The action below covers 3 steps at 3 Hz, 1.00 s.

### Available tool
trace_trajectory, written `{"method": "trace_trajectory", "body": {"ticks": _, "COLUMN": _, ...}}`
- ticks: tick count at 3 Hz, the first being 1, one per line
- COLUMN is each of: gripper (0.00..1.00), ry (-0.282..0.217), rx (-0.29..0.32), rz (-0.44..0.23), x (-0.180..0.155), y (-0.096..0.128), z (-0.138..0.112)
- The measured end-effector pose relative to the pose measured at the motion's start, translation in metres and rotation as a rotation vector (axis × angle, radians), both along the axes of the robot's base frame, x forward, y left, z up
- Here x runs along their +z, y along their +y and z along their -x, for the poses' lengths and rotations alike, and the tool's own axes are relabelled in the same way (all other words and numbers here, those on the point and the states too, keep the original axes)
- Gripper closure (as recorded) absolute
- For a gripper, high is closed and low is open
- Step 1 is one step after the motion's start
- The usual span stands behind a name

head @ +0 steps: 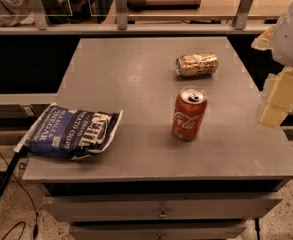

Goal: Place orange can upright

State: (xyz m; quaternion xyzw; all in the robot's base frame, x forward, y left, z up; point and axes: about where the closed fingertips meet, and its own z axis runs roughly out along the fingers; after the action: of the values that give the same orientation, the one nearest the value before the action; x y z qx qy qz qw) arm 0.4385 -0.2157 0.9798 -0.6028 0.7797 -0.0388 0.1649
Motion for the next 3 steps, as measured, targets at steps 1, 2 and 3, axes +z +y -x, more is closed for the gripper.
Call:
{"method": "trace_trajectory", "body": {"ticks": 1, "gripper": 0.0, "ry": -0.02, "rx": 0.004, "rz": -0.004, "x": 0.003, "y": -0.001, "z": -0.009}}
{"method": "trace_trajectory", "body": {"ticks": 2, "gripper": 0.0, "ry": -0.033, "rx": 0.059, "rz": 0.011, "x": 0.004, "y": -0.004, "z": -0.034}}
{"method": "trace_trajectory", "body": {"ticks": 3, "gripper": 0.0, "ry": -0.044, "rx": 0.131, "rz": 0.045, "x": 0.0, "y": -0.004, "z": -0.065}}
